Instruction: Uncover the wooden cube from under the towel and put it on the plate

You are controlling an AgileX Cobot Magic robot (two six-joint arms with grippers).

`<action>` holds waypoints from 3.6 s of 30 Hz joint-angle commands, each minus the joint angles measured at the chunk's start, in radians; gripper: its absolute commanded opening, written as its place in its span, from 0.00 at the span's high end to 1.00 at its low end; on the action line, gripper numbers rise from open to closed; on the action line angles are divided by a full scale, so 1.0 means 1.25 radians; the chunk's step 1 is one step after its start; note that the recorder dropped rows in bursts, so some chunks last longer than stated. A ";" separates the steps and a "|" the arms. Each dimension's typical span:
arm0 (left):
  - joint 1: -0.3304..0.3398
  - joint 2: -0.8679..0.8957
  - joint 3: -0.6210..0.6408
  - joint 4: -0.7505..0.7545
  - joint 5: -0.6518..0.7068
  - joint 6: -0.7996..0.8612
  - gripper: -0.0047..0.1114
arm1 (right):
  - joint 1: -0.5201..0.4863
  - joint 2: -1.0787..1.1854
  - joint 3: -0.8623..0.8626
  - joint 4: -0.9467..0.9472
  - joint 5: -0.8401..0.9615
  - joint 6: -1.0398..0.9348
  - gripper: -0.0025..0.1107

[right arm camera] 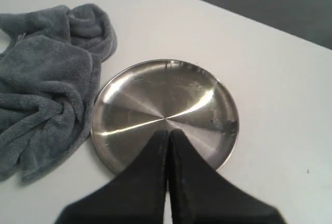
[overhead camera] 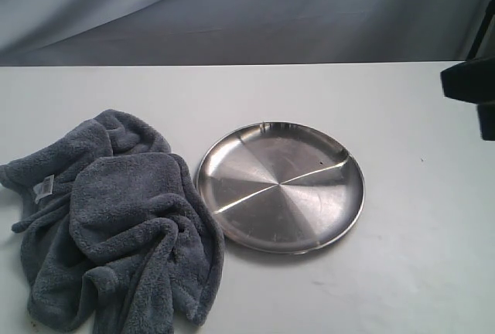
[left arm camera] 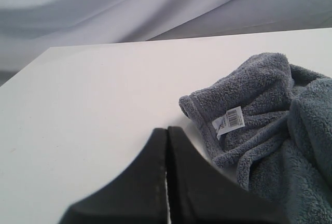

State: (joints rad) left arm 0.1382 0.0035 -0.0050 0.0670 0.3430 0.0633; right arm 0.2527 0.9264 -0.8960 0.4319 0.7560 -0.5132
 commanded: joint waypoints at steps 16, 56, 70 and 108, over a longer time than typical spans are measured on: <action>0.001 -0.003 0.004 -0.004 -0.003 -0.002 0.96 | 0.250 0.302 -0.076 -0.118 0.018 0.011 0.98; 0.001 -0.003 0.004 -0.004 -0.003 -0.002 0.96 | 0.580 0.908 -0.735 -0.203 0.372 0.248 0.98; 0.001 -0.003 0.004 -0.004 -0.003 -0.002 0.96 | 0.578 1.044 -1.046 -0.232 0.372 0.231 0.98; 0.001 -0.003 0.004 -0.004 -0.003 -0.002 0.96 | 0.373 0.879 -0.741 -0.346 0.372 0.206 0.98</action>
State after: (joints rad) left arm 0.1382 0.0035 -0.0050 0.0670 0.3446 0.0633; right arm 0.7198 2.0541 -1.8668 0.0383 1.2189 -0.2367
